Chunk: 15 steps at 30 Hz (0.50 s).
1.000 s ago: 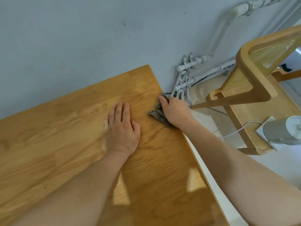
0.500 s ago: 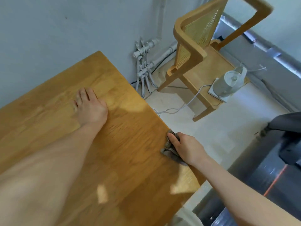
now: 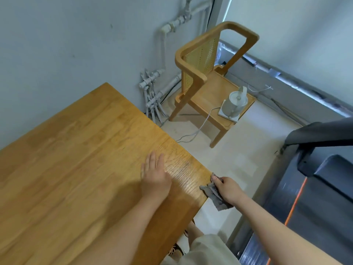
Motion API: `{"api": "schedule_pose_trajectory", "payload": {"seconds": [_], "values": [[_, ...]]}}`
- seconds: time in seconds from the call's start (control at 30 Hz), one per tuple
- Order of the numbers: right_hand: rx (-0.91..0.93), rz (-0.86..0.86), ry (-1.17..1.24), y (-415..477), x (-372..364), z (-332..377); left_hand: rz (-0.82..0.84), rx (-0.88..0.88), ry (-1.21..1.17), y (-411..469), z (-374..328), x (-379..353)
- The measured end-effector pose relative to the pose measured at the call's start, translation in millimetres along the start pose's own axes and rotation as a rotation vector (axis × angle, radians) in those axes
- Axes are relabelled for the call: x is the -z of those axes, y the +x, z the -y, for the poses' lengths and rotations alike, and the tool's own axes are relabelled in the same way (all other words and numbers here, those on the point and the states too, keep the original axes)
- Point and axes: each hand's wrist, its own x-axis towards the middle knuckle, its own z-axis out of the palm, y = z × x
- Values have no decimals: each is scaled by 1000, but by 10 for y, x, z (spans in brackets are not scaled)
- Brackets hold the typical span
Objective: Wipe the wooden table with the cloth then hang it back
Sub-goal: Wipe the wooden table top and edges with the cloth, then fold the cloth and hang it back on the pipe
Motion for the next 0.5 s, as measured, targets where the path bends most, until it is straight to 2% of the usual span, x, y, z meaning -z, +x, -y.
{"api": "schedule_pose_trajectory", "payload": {"seconds": [0.1, 0.2, 0.3, 0.37, 0.5], "values": [[-23, -45, 101, -186, 228, 33, 107, 26, -224, -100, -188, 122], [25, -63, 476, -481, 528, 277, 296, 50, -627, -260, -548, 372], [96, 46, 857, -808, 746, 575, 403, 47, -920, -437, -904, 560], [160, 123, 996, -964, 835, 745, 394, 81, -1062, -505, -1046, 655], [200, 228, 1190, -1056, 937, 953, 187, 119, -1135, -458, -1140, 900]]}}
